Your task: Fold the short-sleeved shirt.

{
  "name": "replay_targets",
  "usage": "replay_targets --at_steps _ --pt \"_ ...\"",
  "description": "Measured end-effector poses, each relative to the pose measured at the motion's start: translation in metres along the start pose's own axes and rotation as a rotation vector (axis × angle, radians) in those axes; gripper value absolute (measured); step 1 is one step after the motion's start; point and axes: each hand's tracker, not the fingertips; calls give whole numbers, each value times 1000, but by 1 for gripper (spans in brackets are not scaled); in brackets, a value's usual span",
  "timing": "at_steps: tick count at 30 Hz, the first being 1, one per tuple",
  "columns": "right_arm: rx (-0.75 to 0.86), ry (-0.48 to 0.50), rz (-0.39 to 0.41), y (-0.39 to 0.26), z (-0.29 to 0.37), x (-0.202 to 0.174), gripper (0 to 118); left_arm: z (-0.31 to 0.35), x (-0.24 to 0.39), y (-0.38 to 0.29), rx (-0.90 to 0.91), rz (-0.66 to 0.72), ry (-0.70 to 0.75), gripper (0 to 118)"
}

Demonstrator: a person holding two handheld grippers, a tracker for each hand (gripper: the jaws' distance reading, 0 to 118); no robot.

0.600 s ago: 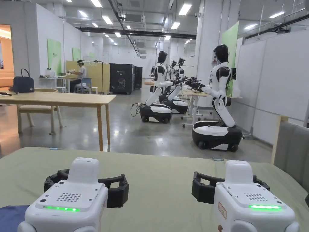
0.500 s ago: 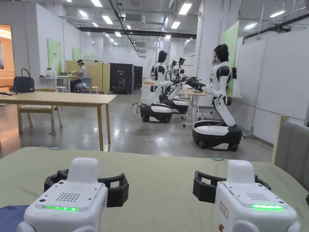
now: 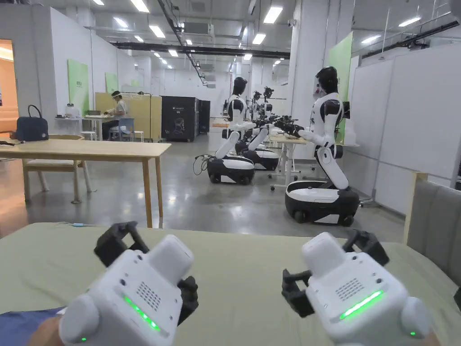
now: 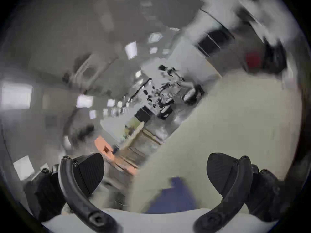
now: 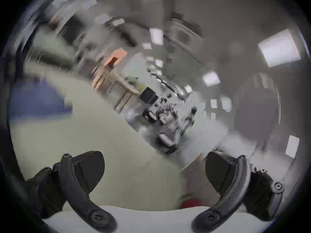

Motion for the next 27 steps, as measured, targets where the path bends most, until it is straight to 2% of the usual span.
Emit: replay_targets --at_steps 4,6,7,8,9,11,12,14,16,18,19,20,23,25,27 --pt "32 171 762 -31 2 -52 118 -5 52 -23 52 -794 7 118" --pt "-17 135 1061 -53 -4 -78 118 -14 76 -47 63 -1081 86 118" --pt "-37 95 1088 -61 -10 -82 118 -19 77 -52 74 -1074 101 118" --pt "-49 75 1061 -66 -15 -82 118 -22 74 -49 64 -966 83 118" --pt "-59 55 901 -62 -18 -74 118 -24 63 -44 37 -754 56 118" --pt "-113 25 513 -43 -22 -53 118 -21 33 -25 -11 -276 4 118" --pt "-121 24 274 -32 -22 -34 118 -18 17 -19 0 -43 -7 118" --pt "-109 38 -145 -18 -19 -7 118 -17 -16 -16 23 372 -47 118" --pt "-81 111 -558 -15 -15 13 118 -16 -28 -24 46 720 -128 118" --pt "-46 217 -860 -26 -12 18 118 -18 -29 -40 83 952 -201 118" --pt "-44 257 -951 -31 -12 16 118 -18 -23 -46 109 991 -234 118" --pt "-58 246 -979 -35 -14 11 118 -19 -18 -48 102 1012 -226 118" --pt "-69 116 -941 -38 -16 0 118 -25 -4 -45 33 923 -138 118" --pt "-66 123 -926 -36 -16 -2 118 -25 2 -39 31 860 -112 118" --pt "-82 101 -901 -35 -20 -1 118 -28 1 -37 36 858 -121 118"
